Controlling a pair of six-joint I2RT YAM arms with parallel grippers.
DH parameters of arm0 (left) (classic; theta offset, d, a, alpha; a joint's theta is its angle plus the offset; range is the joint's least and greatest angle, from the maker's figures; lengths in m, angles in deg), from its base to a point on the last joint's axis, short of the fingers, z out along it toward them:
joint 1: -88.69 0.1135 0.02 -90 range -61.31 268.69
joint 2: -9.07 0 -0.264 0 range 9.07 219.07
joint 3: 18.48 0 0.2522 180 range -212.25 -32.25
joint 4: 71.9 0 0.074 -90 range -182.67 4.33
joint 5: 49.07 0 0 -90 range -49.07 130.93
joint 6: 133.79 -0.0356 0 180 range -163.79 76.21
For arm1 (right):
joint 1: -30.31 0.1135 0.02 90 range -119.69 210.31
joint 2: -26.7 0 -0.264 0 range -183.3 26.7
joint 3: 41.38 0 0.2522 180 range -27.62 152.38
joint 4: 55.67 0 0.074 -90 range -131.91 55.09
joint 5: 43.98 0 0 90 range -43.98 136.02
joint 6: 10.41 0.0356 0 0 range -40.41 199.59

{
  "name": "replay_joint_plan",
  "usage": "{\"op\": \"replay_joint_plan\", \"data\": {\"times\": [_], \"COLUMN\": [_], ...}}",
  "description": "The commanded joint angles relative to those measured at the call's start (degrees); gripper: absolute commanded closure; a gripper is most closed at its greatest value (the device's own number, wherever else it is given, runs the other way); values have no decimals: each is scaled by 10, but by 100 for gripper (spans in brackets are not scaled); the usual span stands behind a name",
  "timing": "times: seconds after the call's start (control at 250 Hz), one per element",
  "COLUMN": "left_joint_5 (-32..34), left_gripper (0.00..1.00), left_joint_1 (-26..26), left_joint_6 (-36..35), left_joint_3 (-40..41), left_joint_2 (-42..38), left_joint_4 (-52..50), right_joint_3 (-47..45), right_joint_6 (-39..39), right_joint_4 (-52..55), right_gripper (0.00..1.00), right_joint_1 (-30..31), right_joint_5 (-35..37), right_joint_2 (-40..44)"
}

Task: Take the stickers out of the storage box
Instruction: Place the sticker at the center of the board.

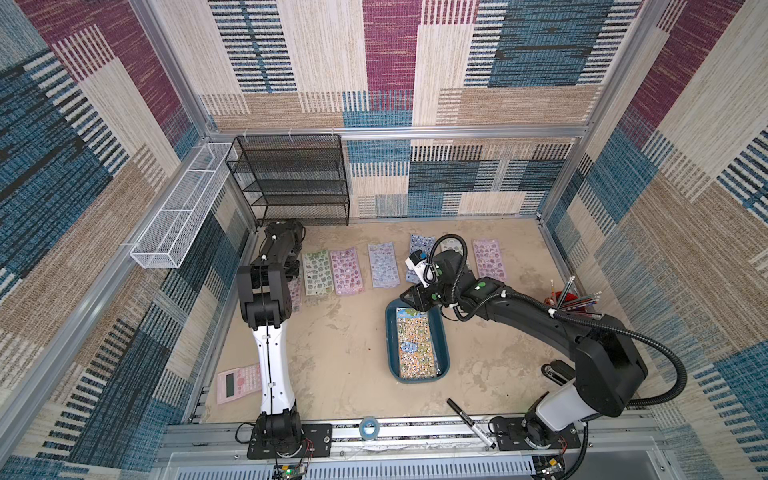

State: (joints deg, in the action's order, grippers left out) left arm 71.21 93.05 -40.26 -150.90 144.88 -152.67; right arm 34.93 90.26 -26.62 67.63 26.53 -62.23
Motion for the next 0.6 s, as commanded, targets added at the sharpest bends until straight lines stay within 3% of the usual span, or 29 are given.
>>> {"op": "replay_joint_plan", "data": {"times": [0.0, 0.108, 0.164, 0.252, 0.324, 0.596], "left_joint_5": [6, -23, -46, -78, -102, -165], "left_gripper": [62, 61, 66, 88, 100, 100], "left_joint_1": [-1, -4, -3, -4, -4, -5], "left_joint_6": [18, 32, 38, 45, 52, 73], "left_joint_3": [6, 24, 31, 38, 40, 24], "left_joint_2": [-40, -77, -88, -91, -83, -40], "left_joint_4": [-14, -14, -13, -13, -12, -12], "right_joint_3": [-1, -1, -1, -1, -2, -4], "right_joint_6": [8, 12, 13, 14, 14, 14], "right_joint_4": [-9, -13, -16, -17, -17, -12], "right_gripper": [61, 61, 61, 61, 61, 61], "right_joint_1": [1, 0, 1, 1, 1, 1], "right_joint_5": [0, -6, -9, -13, -12, -7], "right_joint_2": [7, 10, 10, 11, 12, 12]}}
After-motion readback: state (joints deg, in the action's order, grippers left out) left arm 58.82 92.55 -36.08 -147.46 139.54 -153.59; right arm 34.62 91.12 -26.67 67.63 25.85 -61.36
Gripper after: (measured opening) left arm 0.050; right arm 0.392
